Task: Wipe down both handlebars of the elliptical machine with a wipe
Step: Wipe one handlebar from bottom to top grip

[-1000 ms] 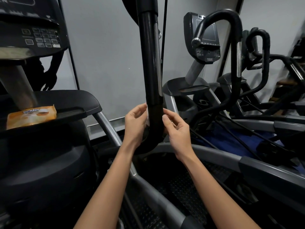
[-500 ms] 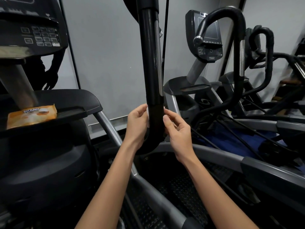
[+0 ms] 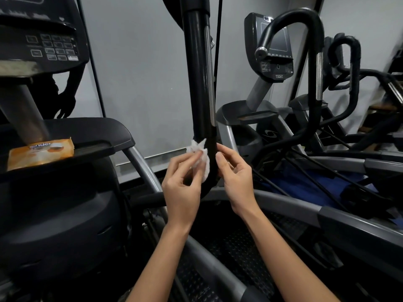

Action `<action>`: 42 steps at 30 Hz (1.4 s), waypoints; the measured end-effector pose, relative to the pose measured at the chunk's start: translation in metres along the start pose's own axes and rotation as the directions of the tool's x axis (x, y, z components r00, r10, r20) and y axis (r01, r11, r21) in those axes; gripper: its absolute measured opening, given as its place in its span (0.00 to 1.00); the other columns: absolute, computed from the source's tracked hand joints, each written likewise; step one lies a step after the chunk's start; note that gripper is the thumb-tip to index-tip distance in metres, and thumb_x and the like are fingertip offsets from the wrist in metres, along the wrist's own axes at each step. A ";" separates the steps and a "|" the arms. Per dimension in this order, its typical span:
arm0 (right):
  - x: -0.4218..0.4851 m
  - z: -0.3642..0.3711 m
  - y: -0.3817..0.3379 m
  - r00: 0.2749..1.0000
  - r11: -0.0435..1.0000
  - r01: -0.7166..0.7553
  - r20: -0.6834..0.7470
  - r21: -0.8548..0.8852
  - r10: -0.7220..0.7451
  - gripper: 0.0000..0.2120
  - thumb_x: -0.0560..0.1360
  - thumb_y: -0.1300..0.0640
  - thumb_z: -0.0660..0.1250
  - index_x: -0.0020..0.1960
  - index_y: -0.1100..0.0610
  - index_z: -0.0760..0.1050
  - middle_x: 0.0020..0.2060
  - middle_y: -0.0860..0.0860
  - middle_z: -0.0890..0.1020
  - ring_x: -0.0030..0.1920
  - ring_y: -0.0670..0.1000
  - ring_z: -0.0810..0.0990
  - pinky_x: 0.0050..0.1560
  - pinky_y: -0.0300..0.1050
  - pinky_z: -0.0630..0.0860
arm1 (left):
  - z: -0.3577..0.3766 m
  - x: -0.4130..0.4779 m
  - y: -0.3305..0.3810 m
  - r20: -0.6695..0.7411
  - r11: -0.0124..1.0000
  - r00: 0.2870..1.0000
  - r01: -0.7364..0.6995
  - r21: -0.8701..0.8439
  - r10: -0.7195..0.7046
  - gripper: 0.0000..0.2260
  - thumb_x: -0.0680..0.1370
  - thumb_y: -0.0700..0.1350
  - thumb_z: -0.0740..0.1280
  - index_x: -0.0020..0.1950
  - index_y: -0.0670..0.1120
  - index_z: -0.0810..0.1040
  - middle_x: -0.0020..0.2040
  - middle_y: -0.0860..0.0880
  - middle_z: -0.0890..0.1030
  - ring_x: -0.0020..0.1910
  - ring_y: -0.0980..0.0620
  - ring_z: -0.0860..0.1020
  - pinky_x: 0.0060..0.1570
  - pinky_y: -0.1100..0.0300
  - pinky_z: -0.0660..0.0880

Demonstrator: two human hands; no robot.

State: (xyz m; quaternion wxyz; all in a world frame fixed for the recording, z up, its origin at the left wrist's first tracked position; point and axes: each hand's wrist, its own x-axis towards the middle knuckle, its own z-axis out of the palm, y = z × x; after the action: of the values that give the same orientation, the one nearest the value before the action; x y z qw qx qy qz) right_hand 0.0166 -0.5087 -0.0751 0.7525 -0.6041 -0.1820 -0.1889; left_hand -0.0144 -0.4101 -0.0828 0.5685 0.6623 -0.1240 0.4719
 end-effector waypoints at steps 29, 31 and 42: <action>-0.004 0.004 -0.001 0.999 1.000 -0.007 -0.050 0.005 0.008 0.10 0.77 0.63 0.63 0.54 0.53 0.78 0.46 0.51 0.83 0.49 0.48 0.81 0.56 0.46 0.77 | -0.003 0.012 0.005 0.108 0.872 0.909 0.417 -0.257 -0.403 0.12 0.76 0.35 0.67 0.49 0.53 0.80 0.41 0.48 0.82 0.40 0.59 0.80 0.42 0.68 0.77; -0.005 0.004 -0.002 0.999 1.000 -0.007 -0.054 -0.002 0.007 0.10 0.77 0.63 0.63 0.54 0.52 0.77 0.45 0.51 0.83 0.48 0.46 0.81 0.55 0.44 0.77 | -0.009 0.004 -0.010 0.198 0.882 0.879 0.459 -0.108 -0.433 0.13 0.76 0.33 0.65 0.51 0.51 0.80 0.34 0.52 0.80 0.39 0.61 0.80 0.41 0.70 0.75; -0.020 -0.010 -0.004 0.998 0.999 -0.031 -0.056 -0.012 0.031 0.12 0.74 0.67 0.66 0.49 0.52 0.80 0.35 0.46 0.78 0.36 0.45 0.76 0.42 0.38 0.76 | -0.010 -0.010 0.007 0.059 0.862 0.885 0.464 -0.206 -0.462 0.08 0.72 0.36 0.71 0.42 0.50 0.81 0.39 0.54 0.83 0.37 0.62 0.80 0.37 0.72 0.73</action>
State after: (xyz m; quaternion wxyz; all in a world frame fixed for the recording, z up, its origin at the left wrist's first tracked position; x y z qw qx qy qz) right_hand -0.0025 -0.5175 -0.0843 0.7561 -0.6063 -0.1502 -0.1952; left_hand -0.0296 -0.4075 -0.0864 0.7324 0.6096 -0.0139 0.3029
